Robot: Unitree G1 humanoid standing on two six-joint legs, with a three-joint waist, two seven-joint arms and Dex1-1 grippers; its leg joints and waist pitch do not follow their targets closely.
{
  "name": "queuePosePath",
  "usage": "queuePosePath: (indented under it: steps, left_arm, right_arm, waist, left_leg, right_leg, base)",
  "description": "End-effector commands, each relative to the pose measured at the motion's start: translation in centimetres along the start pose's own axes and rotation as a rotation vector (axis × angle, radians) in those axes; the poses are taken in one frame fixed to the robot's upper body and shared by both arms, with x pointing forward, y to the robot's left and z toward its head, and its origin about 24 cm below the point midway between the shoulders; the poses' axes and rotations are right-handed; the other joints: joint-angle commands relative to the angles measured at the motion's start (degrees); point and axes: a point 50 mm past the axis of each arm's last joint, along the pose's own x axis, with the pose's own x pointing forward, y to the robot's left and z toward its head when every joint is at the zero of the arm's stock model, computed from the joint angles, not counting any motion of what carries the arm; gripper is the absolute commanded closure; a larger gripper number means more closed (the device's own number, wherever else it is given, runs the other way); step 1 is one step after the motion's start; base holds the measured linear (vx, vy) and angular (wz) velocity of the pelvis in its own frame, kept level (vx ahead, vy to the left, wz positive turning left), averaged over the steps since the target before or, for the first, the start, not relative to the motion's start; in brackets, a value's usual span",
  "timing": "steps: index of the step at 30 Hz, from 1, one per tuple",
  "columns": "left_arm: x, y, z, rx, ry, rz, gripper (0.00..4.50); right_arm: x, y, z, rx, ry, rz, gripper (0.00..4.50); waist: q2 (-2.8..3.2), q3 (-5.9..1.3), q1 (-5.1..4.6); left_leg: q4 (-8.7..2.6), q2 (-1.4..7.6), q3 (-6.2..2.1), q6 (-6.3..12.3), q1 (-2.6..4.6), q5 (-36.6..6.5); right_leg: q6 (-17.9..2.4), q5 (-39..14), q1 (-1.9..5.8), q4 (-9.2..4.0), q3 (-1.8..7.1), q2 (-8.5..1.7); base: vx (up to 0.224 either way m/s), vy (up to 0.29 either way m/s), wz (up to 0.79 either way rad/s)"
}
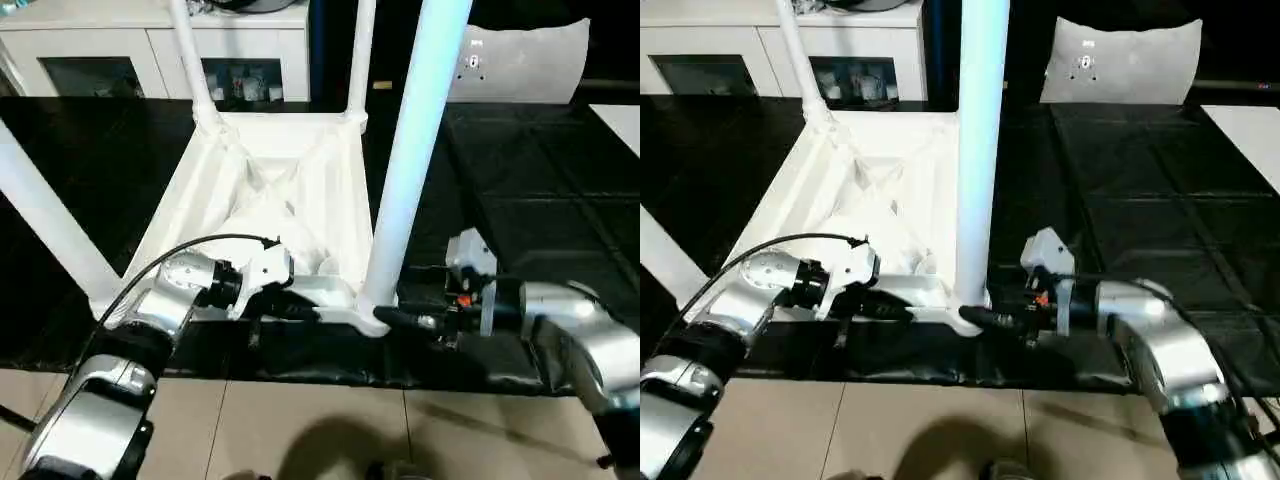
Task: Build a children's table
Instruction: Rotate leg to tighten
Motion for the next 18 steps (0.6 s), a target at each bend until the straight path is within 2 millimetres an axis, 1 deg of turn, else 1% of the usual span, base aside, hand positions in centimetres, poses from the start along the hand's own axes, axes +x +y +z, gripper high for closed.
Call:
queuePosePath:
  steps: [1,2,3,4,6,7,11,12,14,16,18]
  left_arm:
    - [0.1,-0.8,-1.0,-0.028,0.063,-0.060,4.50]
    - [0.1,-0.8,-1.0,-0.026,0.066,-0.063,4.50]
    - [0.1,-0.8,-0.9,-0.023,0.070,-0.073,4.50]
    - [0.2,-0.9,-0.9,-0.017,0.074,-0.086,4.50]
    - [0.2,-0.9,-0.8,-0.011,0.079,-0.094,4.50]
    - [0.3,-0.9,-0.8,-0.010,0.084,-0.100,4.50]
    - [0.4,-0.8,-0.5,-0.007,0.086,-0.106,4.50]
    - [0.5,-0.8,-0.4,-0.007,0.086,-0.106,4.50]
    - [0.5,-0.8,-0.4,-0.007,0.089,-0.109,4.50]
    - [0.4,-0.8,-0.4,-0.006,0.092,-0.111,4.50]
    - [0.4,-0.8,-0.4,-0.007,0.093,-0.112,4.50]
  right_arm:
    - [0.3,0.0,0.1,-0.018,0.007,0.069,1.33]
    - [0.4,-0.1,0.1,-0.018,0.010,0.077,1.33]
    - [0.4,-0.3,0.1,-0.023,0.020,0.085,1.43]
    - [0.5,-0.4,0.0,-0.032,0.036,0.093,1.55]
    - [0.7,-0.5,-0.1,-0.034,0.042,0.101,1.71]
    - [0.8,-0.6,0.0,-0.027,0.037,0.116,1.78]
    - [1.1,-0.8,0.1,-0.026,0.040,0.150,2.21]
    - [1.2,-0.8,0.1,-0.028,0.042,0.154,2.21]
    - [1.3,-0.9,0.1,-0.032,0.046,0.163,2.44]
    - [1.4,-1.0,0.0,-0.035,0.048,0.169,2.52]
    - [1.5,-1.1,0.0,-0.036,0.051,0.174,2.54]
  waist:
    - [-0.81,-4.28,0.41]
    - [-0.81,-4.28,0.41]
    - [-0.89,-4.29,0.41]
    - [-0.85,-4.23,0.45]
    - [-0.94,-4.12,0.43]
    - [-0.93,-4.16,0.50]
    - [-0.92,-4.16,0.80]
    - [-0.95,-4.20,0.86]
    - [-0.96,-4.19,0.93]
    - [-0.99,-4.05,0.92]
    - [-1.00,-4.06,0.90]
  left_leg:
    - [-3.92,2.78,-0.81,4.58,0.22,-14.9]
    - [-3.92,2.78,-0.81,4.58,0.22,-14.9]
    - [-3.87,2.74,-0.79,4.66,0.20,-14.6]
    - [-3.88,2.75,-0.72,4.67,0.28,-14.7]
    - [-3.85,2.64,-0.71,4.67,0.23,-14.6]
    - [-3.85,2.69,-0.70,4.66,0.24,-14.4]
    - [-3.88,2.78,-0.68,4.85,0.28,-14.0]
    - [-3.87,2.78,-0.68,4.80,0.28,-13.9]
    - [-3.86,2.75,-0.65,4.78,0.30,-14.1]
    - [-3.93,2.75,-0.69,4.78,0.27,-14.3]
    - [-3.89,2.70,-0.66,4.73,0.34,-14.6]
  right_leg:
    - [-12.6,-20.6,3.21,-4.09,2.57,-3.28]
    - [-12.6,-20.6,3.21,-4.09,2.57,-3.28]
    - [-12.7,-20.8,3.21,-3.97,2.54,-3.27]
    - [-12.6,-21.2,3.11,-4.15,2.57,-3.27]
    - [-12.2,-22.3,3.11,-4.27,2.52,-3.24]
    - [-12.0,-22.3,3.11,-4.22,2.55,-3.19]
    - [-12.3,-21.7,3.07,-4.12,2.52,-3.19]
    - [-12.4,-21.4,3.07,-4.05,2.54,-3.19]
    - [-12.4,-21.6,3.10,-4.08,2.52,-3.19]
    - [-12.1,-22.2,3.06,-4.14,2.51,-3.16]
    - [-11.9,-22.8,3.03,-4.25,2.49,-3.18]
  base:
    - [0.000,0.000,0.00]
    - [0.000,0.000,0.00]
    - [0.000,0.000,0.00]
    - [0.000,0.000,0.00]
    - [0.000,0.000,0.00]
    - [0.000,0.000,0.00]
    - [0.000,0.000,0.00]
    - [0.000,0.000,0.00]
    - [0.000,0.000,0.00]
    - [0.000,0.000,0.00]
    - [0.000,0.000,0.00]
